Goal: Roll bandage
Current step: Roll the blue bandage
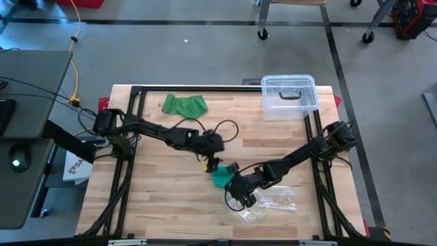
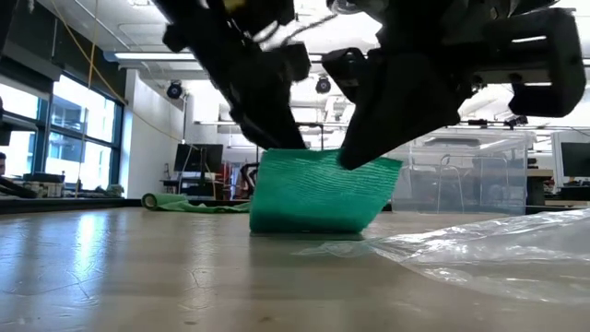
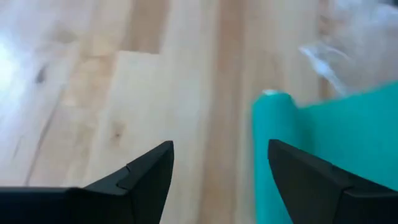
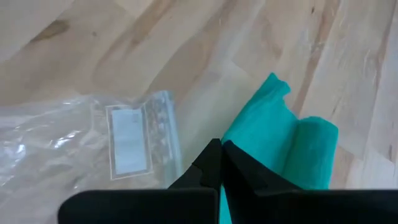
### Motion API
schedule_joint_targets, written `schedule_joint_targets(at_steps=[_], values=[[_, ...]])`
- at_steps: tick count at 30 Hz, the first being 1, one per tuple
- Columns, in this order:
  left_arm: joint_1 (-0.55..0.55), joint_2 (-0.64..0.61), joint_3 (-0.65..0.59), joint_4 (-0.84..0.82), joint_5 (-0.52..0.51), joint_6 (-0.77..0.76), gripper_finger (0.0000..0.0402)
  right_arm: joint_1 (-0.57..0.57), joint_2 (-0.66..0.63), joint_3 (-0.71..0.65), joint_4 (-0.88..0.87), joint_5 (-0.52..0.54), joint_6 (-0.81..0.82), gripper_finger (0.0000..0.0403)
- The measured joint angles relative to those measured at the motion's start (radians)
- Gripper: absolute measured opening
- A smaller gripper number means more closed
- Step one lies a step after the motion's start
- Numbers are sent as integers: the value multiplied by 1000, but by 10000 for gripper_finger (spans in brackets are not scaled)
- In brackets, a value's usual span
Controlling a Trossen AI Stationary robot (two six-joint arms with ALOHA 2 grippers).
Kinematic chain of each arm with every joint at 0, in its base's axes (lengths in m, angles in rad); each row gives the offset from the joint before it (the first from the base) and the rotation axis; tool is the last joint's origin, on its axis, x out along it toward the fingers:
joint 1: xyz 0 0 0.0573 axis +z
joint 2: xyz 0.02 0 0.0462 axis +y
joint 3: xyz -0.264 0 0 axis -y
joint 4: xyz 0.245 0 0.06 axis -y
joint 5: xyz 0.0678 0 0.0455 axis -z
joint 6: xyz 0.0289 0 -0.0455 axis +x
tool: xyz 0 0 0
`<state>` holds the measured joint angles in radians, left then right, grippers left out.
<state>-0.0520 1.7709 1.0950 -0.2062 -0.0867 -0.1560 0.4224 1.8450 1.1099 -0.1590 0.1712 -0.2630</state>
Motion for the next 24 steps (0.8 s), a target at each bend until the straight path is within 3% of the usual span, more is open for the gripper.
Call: schedule_joint_targets(at_steps=[4,9,12,18,24], values=[[18,78,-2,15,3,-65,236,-1,0,0,-1,13,23,0],[-50,147,-2,58,57,-93,221,-1,0,0,-1,22,38,0],[-88,121,-2,86,46,-89,217,-1,0,0,-2,23,34,0],[-124,37,1,78,-72,-78,216,-1,0,0,-1,26,27,0],[-117,86,-1,24,-23,-130,216,6,0,0,5,42,26,0]])
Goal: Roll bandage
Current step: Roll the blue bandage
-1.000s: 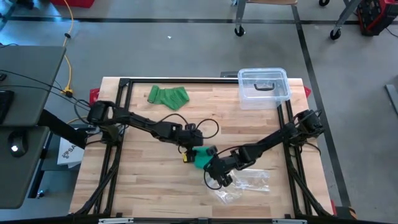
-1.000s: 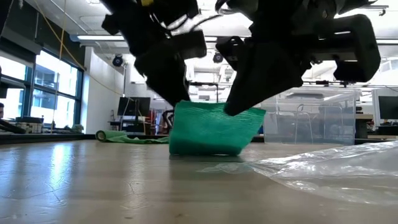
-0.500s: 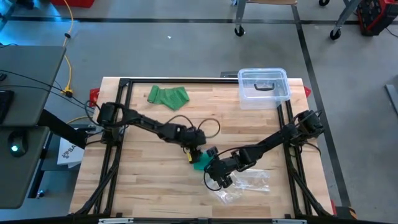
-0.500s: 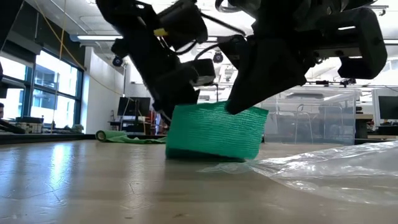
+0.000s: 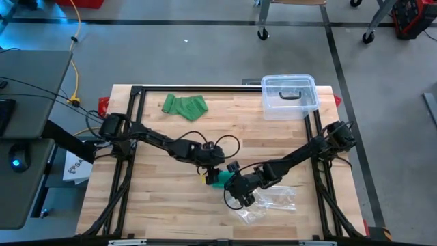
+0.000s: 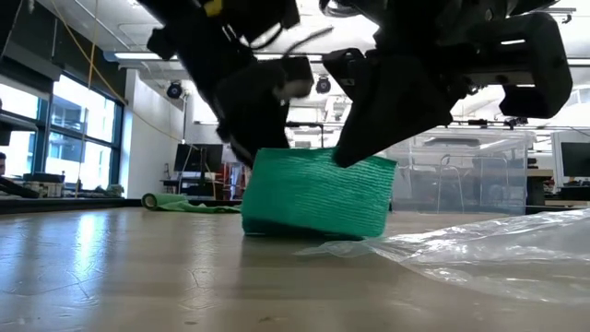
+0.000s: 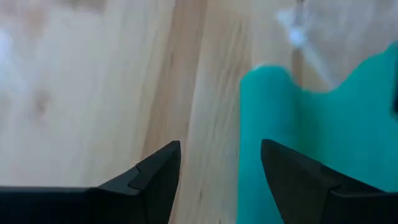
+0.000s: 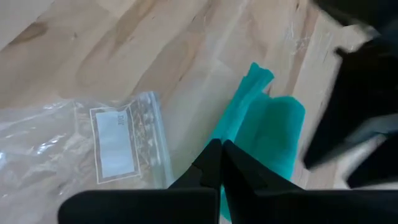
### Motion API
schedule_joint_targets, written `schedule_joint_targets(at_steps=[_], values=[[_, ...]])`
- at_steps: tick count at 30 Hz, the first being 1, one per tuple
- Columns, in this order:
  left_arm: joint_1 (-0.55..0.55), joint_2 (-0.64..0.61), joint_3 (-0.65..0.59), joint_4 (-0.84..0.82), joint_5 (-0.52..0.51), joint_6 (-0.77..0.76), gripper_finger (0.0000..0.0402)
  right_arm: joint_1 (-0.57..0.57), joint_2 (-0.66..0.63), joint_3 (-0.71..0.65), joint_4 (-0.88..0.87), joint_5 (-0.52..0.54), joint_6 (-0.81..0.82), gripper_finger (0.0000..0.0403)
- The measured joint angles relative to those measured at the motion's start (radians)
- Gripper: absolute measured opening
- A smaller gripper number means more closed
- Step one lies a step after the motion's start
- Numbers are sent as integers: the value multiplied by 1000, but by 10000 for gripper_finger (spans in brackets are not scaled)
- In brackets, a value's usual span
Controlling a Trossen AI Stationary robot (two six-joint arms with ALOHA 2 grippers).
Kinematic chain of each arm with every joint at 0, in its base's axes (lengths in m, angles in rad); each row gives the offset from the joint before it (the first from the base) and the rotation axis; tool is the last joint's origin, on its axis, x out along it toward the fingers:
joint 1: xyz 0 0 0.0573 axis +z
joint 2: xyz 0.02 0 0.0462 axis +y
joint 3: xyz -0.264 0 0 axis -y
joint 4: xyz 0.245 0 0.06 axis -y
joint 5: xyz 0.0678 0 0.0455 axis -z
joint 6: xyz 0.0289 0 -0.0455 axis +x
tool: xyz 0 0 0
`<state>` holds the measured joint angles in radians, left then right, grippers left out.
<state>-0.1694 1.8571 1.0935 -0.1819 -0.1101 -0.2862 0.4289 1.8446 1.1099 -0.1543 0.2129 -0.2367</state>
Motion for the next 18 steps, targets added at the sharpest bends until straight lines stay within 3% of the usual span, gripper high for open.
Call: schedule_joint_targets(at_steps=[8,18], values=[[-6,54,0,40,38,-17,216,26,-6,2,1,74,-19,0],[-8,61,0,45,-33,16,216,25,-6,2,1,23,27,1]])
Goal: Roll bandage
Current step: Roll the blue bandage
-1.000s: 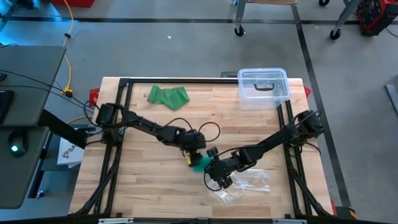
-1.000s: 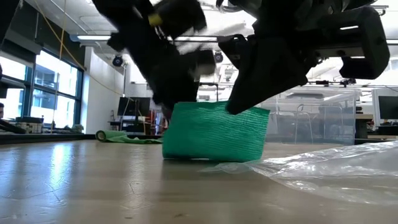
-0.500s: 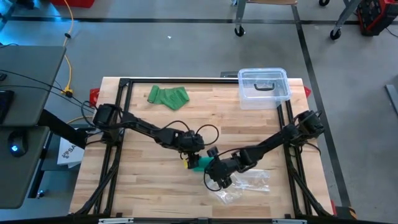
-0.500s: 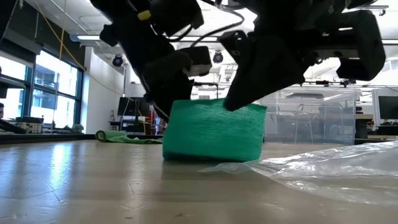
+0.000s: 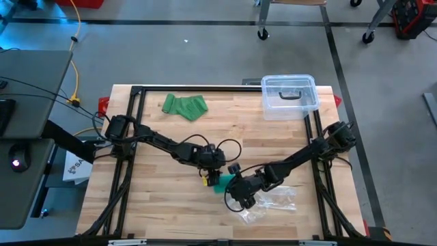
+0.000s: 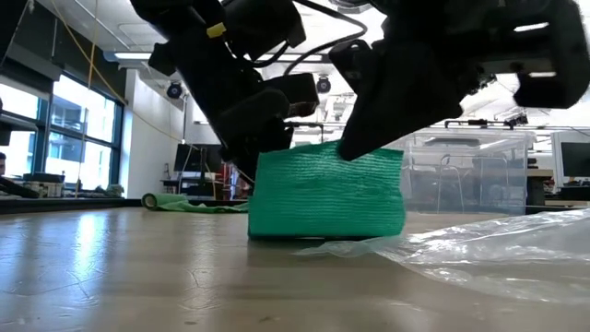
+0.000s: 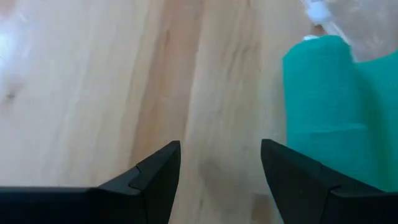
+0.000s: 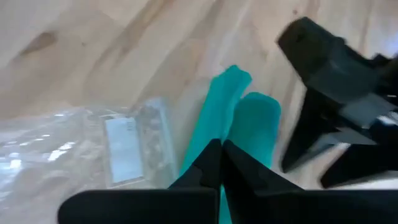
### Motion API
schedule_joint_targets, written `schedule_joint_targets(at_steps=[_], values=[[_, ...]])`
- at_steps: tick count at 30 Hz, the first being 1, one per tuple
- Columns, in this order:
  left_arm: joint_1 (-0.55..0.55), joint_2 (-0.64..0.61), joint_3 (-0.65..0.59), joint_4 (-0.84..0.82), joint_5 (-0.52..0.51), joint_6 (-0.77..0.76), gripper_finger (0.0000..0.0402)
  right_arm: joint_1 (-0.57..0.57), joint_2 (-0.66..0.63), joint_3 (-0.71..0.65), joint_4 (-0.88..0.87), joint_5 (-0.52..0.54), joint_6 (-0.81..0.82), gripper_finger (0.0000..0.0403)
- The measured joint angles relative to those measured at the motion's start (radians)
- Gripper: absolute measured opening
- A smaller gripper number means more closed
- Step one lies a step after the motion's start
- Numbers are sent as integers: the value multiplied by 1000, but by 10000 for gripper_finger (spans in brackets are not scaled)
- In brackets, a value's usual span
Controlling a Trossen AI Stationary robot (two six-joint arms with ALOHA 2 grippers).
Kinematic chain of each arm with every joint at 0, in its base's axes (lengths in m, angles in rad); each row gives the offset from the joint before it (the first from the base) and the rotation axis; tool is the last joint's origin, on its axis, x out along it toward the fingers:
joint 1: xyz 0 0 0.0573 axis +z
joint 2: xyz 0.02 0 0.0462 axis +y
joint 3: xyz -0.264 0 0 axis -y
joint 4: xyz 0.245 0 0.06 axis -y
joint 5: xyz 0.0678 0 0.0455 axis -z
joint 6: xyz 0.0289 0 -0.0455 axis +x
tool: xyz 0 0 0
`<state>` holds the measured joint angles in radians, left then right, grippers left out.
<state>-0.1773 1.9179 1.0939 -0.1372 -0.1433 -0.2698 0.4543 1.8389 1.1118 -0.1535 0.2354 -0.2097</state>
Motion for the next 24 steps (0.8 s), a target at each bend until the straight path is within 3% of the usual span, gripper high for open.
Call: schedule_joint_targets(at_steps=[4,13,17,24], values=[[1,-12,0,-10,-73,41,216,0,0,0,2,-57,-1,34],[-19,-184,0,-180,-345,68,216,-2,-87,0,3,-112,92,195],[-65,-256,1,-243,-398,6,216,-65,-101,-34,27,-110,248,211],[-212,-271,-1,-343,-483,-215,216,-152,-27,-173,263,-190,373,213]])
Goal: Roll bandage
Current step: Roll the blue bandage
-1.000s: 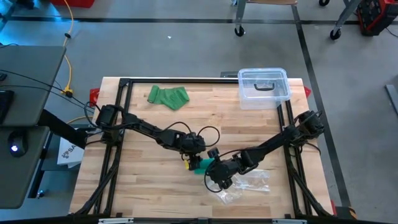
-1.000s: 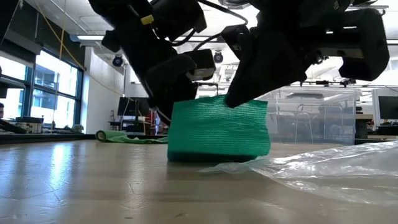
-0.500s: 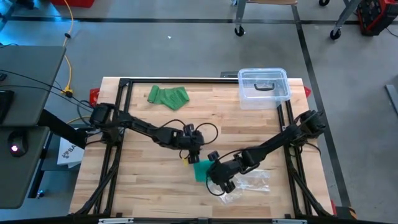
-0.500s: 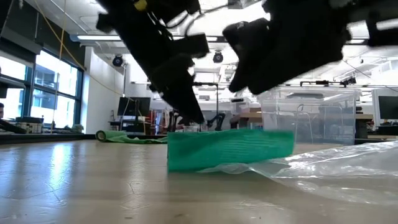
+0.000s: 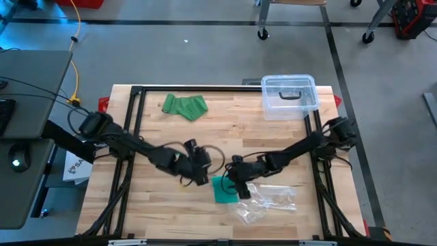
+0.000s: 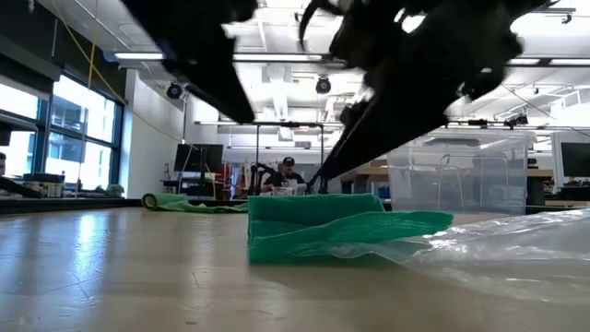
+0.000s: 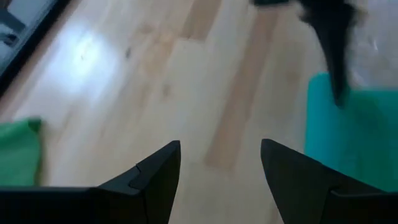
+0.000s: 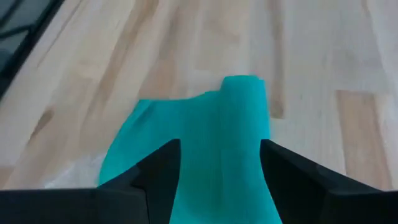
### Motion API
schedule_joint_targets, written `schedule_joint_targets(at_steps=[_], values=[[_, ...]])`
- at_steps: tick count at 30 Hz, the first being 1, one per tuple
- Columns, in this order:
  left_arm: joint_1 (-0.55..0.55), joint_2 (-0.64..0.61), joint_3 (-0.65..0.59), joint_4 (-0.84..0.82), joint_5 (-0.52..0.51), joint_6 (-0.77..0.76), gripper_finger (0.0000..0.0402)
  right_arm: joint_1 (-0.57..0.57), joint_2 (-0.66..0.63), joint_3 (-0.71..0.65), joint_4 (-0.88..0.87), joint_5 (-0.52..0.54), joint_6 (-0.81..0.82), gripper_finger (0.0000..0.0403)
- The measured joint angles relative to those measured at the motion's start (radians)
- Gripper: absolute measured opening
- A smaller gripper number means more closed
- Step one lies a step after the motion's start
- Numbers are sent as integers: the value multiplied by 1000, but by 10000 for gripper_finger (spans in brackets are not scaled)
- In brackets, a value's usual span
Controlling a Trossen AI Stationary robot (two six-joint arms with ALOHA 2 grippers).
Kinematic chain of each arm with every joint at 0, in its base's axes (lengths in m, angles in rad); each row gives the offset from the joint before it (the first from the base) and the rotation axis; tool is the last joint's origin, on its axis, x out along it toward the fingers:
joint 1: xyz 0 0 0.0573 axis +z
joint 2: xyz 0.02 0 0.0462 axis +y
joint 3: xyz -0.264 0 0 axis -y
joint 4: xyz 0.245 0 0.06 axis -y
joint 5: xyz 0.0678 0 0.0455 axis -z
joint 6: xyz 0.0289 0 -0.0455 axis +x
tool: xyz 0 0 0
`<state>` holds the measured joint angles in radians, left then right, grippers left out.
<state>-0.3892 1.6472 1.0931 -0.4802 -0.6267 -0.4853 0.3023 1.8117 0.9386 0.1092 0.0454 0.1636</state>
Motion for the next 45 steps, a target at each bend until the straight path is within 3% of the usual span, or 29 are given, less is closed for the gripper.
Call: schedule_joint_targets(at_steps=[7,10,14,16,21,24,29,35,45], values=[[-108,14,1,-28,-86,-196,216,-42,79,-25,46,-87,-9,196],[-113,15,1,-21,-81,-225,216,-49,88,-25,52,-72,-71,143],[-113,10,1,-26,-71,-263,216,-48,65,-24,66,-65,-122,42],[-127,1,1,-26,-99,-275,216,-44,45,-24,43,-47,-158,22],[-192,-29,1,-20,-180,-314,216,-7,-58,-24,-36,165,-195,46],[-247,-47,1,19,-206,-251,216,26,-140,-24,-99,250,-205,45],[-347,-52,0,185,-280,19,216,97,-273,-24,-91,296,-255,30],[-385,-52,1,427,-472,223,216,167,-382,-24,-75,337,-302,42],[-323,-31,1,657,-372,234,194,234,-411,-24,-69,525,-389,40]])
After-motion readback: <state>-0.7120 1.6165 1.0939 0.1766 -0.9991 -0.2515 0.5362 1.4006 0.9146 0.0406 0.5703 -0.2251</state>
